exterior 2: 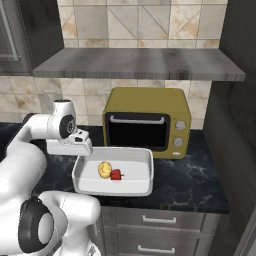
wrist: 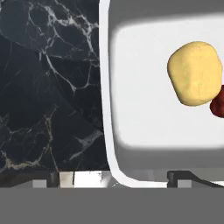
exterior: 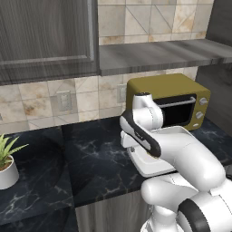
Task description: Take the potato and bell pepper out of the freezer and place them in the tupperware container on the counter. Then put the tupperware containing the vegetables back in the freezer.
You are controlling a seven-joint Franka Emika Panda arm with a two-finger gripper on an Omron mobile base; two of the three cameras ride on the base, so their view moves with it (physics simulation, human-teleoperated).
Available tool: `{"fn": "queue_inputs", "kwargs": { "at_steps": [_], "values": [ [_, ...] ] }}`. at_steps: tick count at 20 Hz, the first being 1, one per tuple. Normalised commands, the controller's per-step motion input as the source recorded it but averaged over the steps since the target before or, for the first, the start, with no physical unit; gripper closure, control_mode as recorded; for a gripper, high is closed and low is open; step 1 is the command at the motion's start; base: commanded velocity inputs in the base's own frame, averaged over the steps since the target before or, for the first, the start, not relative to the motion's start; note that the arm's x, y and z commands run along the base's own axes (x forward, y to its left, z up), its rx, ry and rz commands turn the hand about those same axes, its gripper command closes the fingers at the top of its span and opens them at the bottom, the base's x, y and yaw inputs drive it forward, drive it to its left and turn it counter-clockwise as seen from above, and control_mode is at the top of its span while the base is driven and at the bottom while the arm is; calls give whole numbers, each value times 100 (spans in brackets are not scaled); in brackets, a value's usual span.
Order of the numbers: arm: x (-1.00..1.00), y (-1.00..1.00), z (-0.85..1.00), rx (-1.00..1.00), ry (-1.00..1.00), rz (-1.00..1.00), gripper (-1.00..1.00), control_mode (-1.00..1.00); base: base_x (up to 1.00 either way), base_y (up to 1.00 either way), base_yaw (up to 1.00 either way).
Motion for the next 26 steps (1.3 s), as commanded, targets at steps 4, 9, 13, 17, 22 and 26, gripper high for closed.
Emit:
{"fn": "queue_inputs", "kwargs": {
  "at_steps": [4,9,13,17,22,26],
  "values": [
    [23,9,-46,0,5,0,-100,-100,0,0,0],
    [17,8,-43,-1,2,0,-100,-100,0,0,0],
    [4,0,-30,0,0,0,-100,-100,0,0,0],
    [0,0,-19,0,0,0,-100,-100,0,0,0],
    [2,0,-29,0,0,0,-100,-100,0,0,0],
    [4,0,-29,0,0,0,-100,-100,0,0,0]
  ]
}}
